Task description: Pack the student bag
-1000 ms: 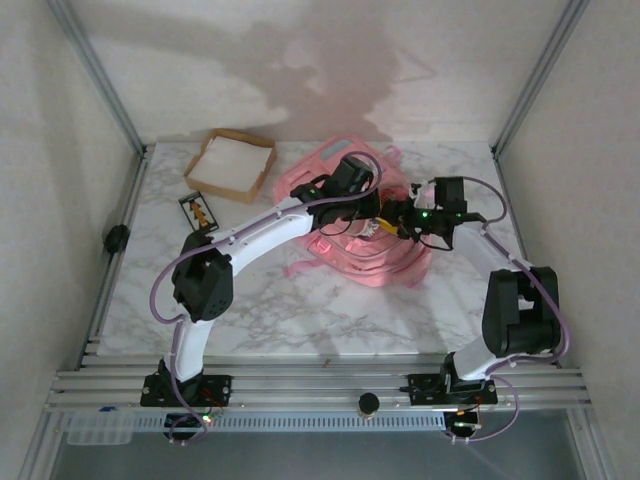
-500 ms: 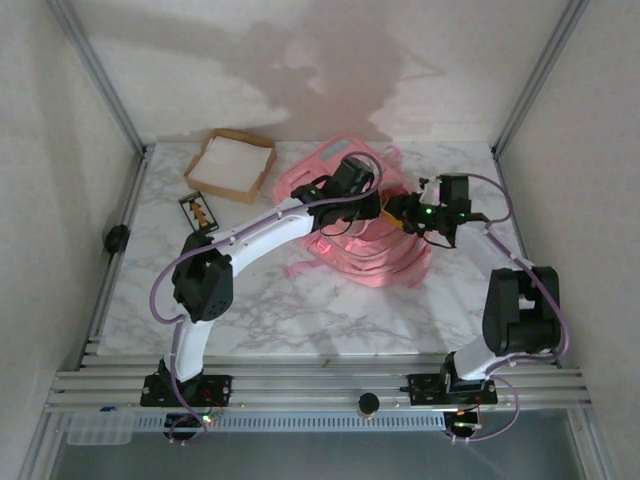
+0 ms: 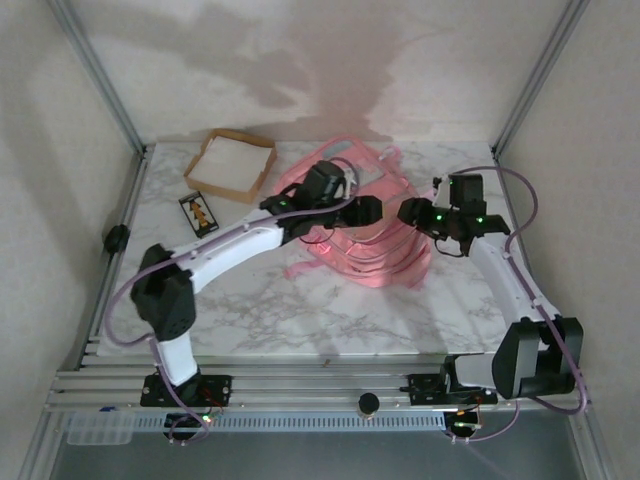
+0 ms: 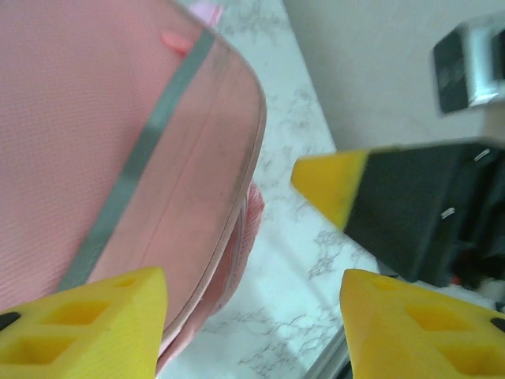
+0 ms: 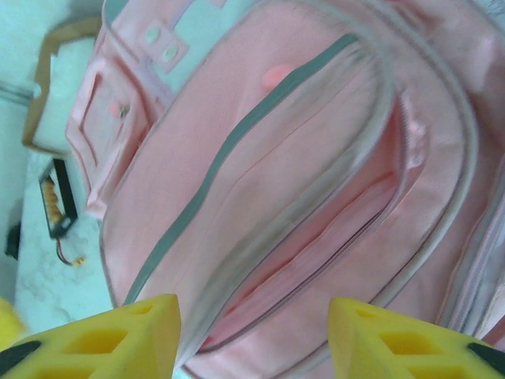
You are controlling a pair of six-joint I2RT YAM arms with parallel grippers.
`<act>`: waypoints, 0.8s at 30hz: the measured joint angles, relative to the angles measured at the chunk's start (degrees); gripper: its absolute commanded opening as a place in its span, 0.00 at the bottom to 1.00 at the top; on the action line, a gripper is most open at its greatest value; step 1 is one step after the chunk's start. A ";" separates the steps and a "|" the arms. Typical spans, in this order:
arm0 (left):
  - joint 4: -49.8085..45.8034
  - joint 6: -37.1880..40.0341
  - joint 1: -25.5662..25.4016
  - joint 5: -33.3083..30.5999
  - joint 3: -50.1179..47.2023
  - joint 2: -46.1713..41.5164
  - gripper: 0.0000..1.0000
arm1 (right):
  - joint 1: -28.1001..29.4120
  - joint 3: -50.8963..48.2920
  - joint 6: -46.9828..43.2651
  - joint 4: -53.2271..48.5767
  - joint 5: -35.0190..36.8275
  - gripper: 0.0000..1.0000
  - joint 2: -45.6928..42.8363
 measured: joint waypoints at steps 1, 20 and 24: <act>0.92 -0.50 0.96 -0.07 -1.79 -2.23 0.61 | 1.68 0.00 -0.17 -0.81 0.92 0.56 -0.48; 15.54 -15.54 6.80 -8.39 -30.27 -13.81 0.63 | 28.59 -3.28 6.23 0.22 18.21 0.57 5.07; 16.79 -16.85 6.80 -9.94 -30.88 -13.81 0.63 | 29.22 -1.95 8.17 -0.37 21.07 0.52 7.50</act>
